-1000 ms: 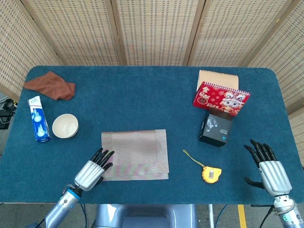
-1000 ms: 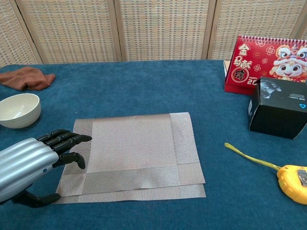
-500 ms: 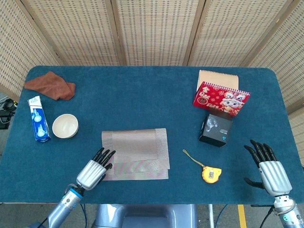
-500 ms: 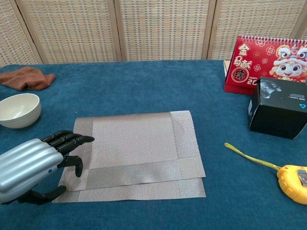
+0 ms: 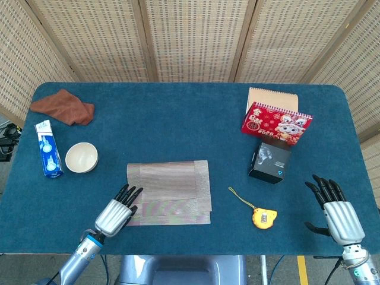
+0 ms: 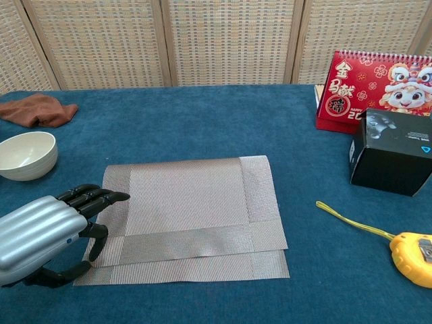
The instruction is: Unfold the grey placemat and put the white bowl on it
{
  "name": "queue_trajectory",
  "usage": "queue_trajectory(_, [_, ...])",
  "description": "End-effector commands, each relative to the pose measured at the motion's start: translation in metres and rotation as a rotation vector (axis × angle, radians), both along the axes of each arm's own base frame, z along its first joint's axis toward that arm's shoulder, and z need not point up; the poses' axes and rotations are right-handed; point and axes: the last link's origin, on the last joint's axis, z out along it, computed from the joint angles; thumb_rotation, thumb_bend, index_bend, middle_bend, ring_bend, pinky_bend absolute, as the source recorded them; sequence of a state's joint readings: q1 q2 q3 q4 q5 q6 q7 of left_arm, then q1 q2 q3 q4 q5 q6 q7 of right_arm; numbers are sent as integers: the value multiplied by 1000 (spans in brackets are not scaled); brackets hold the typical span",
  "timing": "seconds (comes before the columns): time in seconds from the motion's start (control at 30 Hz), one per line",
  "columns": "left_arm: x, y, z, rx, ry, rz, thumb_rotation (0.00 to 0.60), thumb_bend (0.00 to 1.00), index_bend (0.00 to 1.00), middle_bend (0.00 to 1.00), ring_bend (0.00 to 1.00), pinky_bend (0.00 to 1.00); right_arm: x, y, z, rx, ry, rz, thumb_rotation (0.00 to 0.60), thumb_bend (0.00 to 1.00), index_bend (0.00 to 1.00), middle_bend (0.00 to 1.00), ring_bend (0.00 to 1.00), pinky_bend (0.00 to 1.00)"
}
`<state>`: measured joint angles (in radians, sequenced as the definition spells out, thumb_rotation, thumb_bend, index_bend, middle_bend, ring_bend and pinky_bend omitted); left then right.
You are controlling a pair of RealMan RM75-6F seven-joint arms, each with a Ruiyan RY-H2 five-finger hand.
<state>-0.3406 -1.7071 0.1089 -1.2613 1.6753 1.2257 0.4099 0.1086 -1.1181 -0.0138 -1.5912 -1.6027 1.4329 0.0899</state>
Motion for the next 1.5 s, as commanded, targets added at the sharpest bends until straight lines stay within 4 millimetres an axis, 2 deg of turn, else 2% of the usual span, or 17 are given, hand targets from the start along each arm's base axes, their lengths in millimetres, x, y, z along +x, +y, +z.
queue_trajectory(0.03, [-1, 0, 0, 0, 2, 4, 600, 408, 561, 0, 0, 0, 0, 0, 0, 0, 0, 0, 600, 76, 137, 0, 0, 0])
queue_trajectory(0.2, [-1, 1, 0, 0, 2, 7, 600, 411, 571, 0, 0, 0, 0, 0, 0, 2, 0, 0, 600, 76, 137, 0, 0, 0])
queue_trajectory(0.57, [-1, 2, 3, 3, -1, 9, 600, 553, 589, 0, 0, 0, 0, 1, 0, 2, 0, 1, 600, 76, 137, 0, 0, 0])
queue_trajectory(0.87, [3, 3, 5, 9, -11, 2, 600, 563, 596, 0, 0, 0, 1, 1, 1, 1, -4, 4, 600, 76, 137, 0, 0, 0])
queue_trajectory(1.07, [13, 11, 13, 38, -31, -16, 600, 563, 599, 0, 0, 0, 1, 1, 2, -3, -6, 4, 600, 76, 137, 0, 0, 0])
queue_trajectory(1.2, [26, 28, 26, 89, -51, -31, 600, 563, 601, 0, 0, 0, 2, 1, 3, -7, -5, 7, 600, 76, 137, 0, 0, 0])
queue_trajectory(1.23, [33, 44, 35, 127, -63, -29, 600, 563, 602, 0, 0, 0, 2, 1, 5, -12, -6, 7, 600, 76, 137, 0, 0, 0])
queue_trajectory(1.5, [53, 102, 61, 217, -51, 16, 600, 577, 611, 0, 0, 0, 0, -2, 10, -34, -4, -4, 600, 75, 137, 0, 0, 0])
